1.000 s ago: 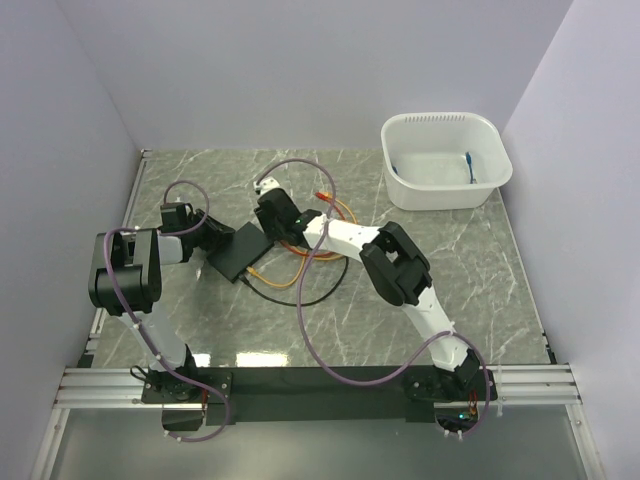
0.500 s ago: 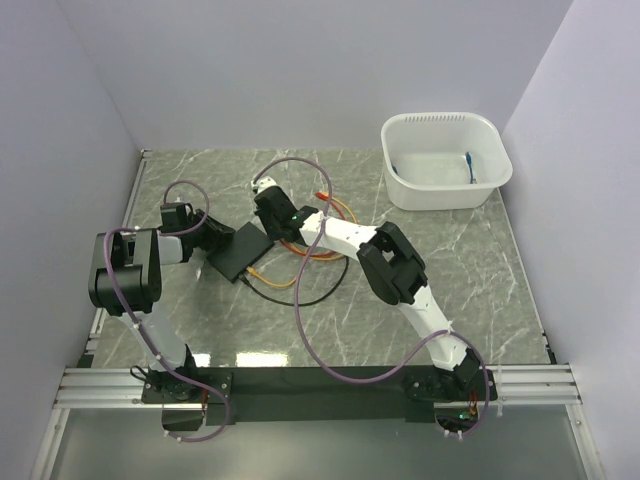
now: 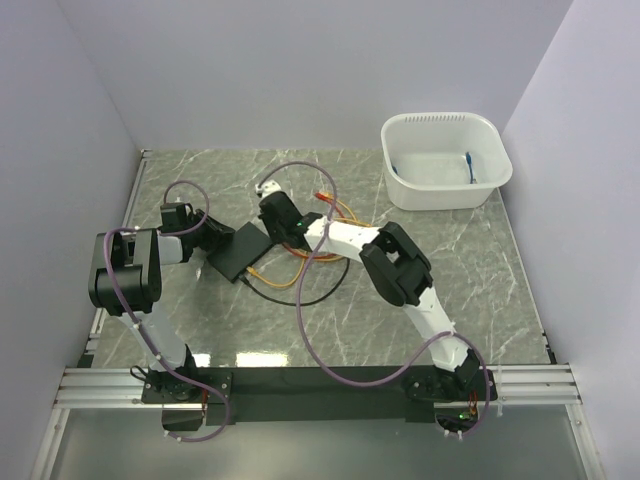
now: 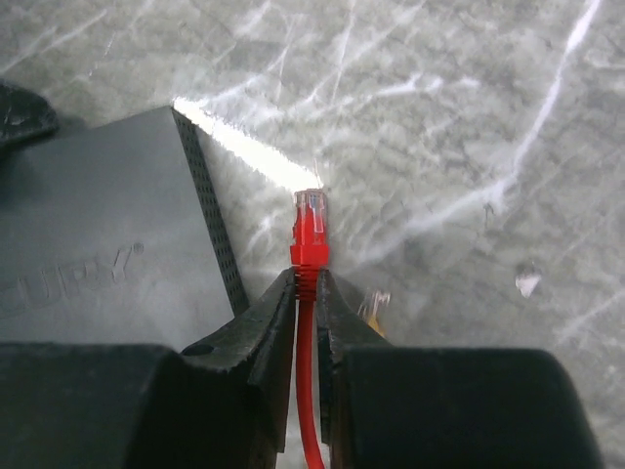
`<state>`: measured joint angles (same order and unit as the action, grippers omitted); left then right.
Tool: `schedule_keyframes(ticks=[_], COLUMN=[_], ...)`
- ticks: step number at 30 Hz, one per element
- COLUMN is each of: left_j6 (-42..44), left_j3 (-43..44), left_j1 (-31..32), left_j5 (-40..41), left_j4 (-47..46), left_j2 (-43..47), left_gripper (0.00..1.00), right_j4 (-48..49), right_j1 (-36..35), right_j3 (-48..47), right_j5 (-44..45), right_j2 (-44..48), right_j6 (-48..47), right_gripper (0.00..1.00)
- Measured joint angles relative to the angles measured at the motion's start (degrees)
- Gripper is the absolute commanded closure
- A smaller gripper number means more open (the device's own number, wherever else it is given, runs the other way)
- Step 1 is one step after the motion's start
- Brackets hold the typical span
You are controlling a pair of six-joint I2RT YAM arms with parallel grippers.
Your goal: Insert the plug into the switch port
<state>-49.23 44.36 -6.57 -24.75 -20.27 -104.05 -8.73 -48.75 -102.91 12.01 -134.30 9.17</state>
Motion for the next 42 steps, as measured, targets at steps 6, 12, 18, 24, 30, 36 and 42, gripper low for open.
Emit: schedule_keyframes(ticks=[6, 12, 18, 24, 30, 36, 42], left_j6=[0.00, 0.00, 0.02, 0.02, 0.02, 0.04, 0.02], left_j3=[0.00, -0.07, -0.09, -0.11, -1.27, -1.29, -1.29], left_j1=[0.00, 0.00, 0.00, 0.00, 0.00, -0.02, 0.00], left_j5=[0.02, 0.07, 0.15, 0.17, 0.70, 0.74, 0.79], left_j4=[-0.02, -0.09, -0.11, -0.20, -1.64, -1.68, -1.68], left_j2=[0.00, 0.00, 0.00, 0.00, 0.52, 0.52, 0.52], left_gripper=[0.72, 0.72, 0.72, 0.73, 0.73, 0.73, 0.73], right_j4=[2.97, 4.68, 9.97, 18.23, 23.19, 24.15, 22.53], right_j1=[0.00, 0.00, 0.00, 0.00, 0.00, 0.00, 0.17], right_j3=[8.59, 12.66, 22.84, 35.50, 43.30, 42.56, 35.34], right_j5=[-0.04, -0.04, -1.33, -6.32, -10.10, -12.39, -13.70], right_j2=[5.88, 12.07, 22.58, 31.87, 35.78, 35.15, 28.92], right_j6=[0.15, 0.11, 0.63, 3.43, 5.53, 5.46, 6.23], right_gripper=[1.00, 1.00, 1.00, 1.00, 1.00, 0.46, 0.42])
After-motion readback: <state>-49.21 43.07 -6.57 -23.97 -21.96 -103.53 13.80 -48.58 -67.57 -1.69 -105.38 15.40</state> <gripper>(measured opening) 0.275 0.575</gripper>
